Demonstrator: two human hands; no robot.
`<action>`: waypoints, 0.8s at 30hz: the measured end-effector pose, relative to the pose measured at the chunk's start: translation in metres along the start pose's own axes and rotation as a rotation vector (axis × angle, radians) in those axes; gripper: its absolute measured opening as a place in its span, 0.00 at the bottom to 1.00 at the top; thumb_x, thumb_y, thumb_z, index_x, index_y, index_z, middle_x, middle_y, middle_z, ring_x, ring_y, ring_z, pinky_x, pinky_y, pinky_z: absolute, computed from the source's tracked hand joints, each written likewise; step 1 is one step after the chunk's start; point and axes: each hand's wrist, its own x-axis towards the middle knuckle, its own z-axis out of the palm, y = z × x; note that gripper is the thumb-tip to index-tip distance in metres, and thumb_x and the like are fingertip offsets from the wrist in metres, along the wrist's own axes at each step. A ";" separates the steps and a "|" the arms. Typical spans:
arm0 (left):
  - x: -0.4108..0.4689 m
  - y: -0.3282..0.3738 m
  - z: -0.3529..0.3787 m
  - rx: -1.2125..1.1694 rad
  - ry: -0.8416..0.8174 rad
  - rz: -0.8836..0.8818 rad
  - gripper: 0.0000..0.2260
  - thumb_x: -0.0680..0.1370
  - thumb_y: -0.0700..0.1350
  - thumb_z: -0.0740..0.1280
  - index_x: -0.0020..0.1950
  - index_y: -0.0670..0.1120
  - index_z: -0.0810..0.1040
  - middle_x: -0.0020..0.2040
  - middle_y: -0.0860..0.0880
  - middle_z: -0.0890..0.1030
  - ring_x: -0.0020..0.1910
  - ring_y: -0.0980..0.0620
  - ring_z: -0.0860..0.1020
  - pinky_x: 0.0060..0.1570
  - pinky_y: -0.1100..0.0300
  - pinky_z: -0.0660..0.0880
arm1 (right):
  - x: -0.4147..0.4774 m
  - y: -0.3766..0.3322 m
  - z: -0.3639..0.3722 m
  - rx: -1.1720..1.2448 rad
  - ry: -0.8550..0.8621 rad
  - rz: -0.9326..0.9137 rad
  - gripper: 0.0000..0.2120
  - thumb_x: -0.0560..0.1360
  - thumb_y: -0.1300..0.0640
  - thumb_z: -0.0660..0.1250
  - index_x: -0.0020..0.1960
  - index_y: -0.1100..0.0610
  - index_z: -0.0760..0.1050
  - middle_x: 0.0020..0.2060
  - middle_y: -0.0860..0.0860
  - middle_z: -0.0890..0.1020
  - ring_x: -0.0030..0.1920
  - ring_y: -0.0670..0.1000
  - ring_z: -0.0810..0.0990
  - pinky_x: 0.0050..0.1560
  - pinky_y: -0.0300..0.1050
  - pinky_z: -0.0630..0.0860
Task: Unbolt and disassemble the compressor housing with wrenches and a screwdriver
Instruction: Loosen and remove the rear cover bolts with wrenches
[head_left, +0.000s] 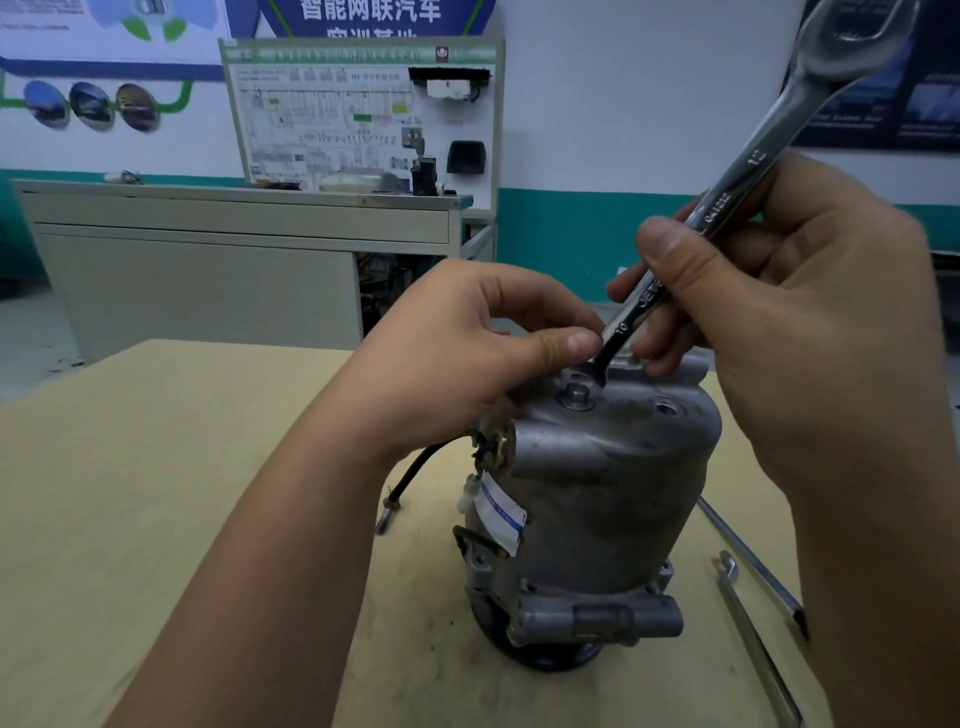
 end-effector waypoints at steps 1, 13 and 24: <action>0.000 0.000 -0.001 -0.003 0.001 0.003 0.05 0.67 0.51 0.70 0.41 0.58 0.83 0.39 0.56 0.84 0.43 0.59 0.81 0.55 0.48 0.77 | 0.000 0.001 0.000 0.019 -0.001 0.013 0.06 0.76 0.60 0.66 0.42 0.53 0.72 0.34 0.50 0.83 0.25 0.48 0.79 0.25 0.36 0.74; 0.000 0.000 0.004 -0.071 -0.012 0.013 0.07 0.71 0.50 0.68 0.46 0.52 0.82 0.44 0.53 0.85 0.48 0.56 0.82 0.58 0.51 0.76 | 0.003 0.009 0.007 0.074 -0.123 0.175 0.07 0.79 0.59 0.60 0.46 0.50 0.75 0.30 0.47 0.80 0.27 0.41 0.75 0.28 0.32 0.71; 0.002 -0.004 0.003 -0.035 -0.053 -0.022 0.04 0.69 0.53 0.69 0.37 0.55 0.82 0.42 0.53 0.83 0.50 0.53 0.80 0.61 0.42 0.71 | 0.004 0.008 0.015 -0.228 -0.098 0.106 0.10 0.80 0.58 0.58 0.46 0.47 0.74 0.33 0.46 0.79 0.28 0.41 0.74 0.36 0.43 0.77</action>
